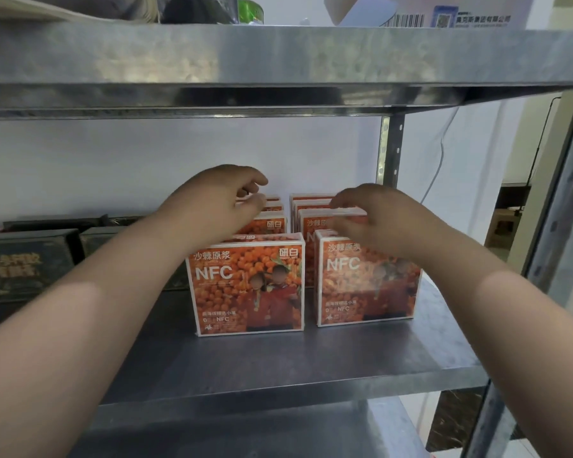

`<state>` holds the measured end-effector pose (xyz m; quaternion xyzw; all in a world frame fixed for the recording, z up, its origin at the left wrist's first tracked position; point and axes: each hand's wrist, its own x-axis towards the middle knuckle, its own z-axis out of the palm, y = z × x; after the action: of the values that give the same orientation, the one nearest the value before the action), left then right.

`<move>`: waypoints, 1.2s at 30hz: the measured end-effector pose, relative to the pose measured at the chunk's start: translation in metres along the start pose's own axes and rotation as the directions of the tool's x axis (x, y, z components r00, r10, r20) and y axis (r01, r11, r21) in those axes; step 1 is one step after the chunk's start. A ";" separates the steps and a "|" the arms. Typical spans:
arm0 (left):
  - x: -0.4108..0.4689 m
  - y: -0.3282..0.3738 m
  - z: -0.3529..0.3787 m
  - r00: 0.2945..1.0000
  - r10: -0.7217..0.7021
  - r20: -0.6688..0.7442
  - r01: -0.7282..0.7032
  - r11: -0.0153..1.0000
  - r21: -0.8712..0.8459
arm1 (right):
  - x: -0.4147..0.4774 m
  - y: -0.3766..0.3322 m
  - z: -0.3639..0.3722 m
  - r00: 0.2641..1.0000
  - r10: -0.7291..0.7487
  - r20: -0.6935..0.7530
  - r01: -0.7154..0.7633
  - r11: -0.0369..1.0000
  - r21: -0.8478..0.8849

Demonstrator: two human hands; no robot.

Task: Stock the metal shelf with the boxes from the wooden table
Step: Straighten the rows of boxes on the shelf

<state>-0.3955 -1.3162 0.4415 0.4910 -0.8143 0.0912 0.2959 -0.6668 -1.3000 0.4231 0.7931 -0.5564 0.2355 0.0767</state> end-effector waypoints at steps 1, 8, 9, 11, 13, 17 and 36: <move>-0.015 0.008 0.001 0.999 0.029 -0.029 -0.029 0.999 0.019 | -0.012 0.000 0.005 1.000 -0.007 -0.005 0.007 1.000 -0.026; -0.065 0.017 0.051 0.999 0.039 0.000 -0.037 0.938 0.345 | -0.034 0.011 0.038 0.996 -0.070 -0.055 0.052 0.959 -0.280; -0.065 0.014 0.056 0.999 0.036 -0.021 -0.027 0.941 0.338 | -0.032 0.010 0.040 0.995 -0.078 -0.067 0.055 0.957 -0.285; -0.063 0.007 0.061 0.997 0.042 -0.063 -0.019 0.944 0.329 | -0.027 0.008 0.045 0.993 -0.092 -0.074 0.067 0.956 -0.285; -0.060 0.002 0.063 0.996 0.049 -0.079 -0.021 0.944 0.328 | -0.024 0.008 0.048 0.993 -0.093 -0.067 0.071 0.957 -0.280; -0.058 -0.001 0.063 0.996 0.050 -0.073 -0.024 0.946 0.323 | -0.022 0.010 0.054 0.985 -0.122 -0.120 0.081 0.950 -0.302; -0.141 -0.062 0.093 0.789 -0.592 0.164 0.548 0.559 -0.622 | -0.099 0.046 0.085 0.812 0.579 0.073 -0.491 0.610 0.622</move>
<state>-0.3308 -1.2830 0.2768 0.5924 -0.5815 -0.2773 0.4838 -0.7111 -1.2658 0.2968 0.5522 -0.6532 0.4681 -0.2218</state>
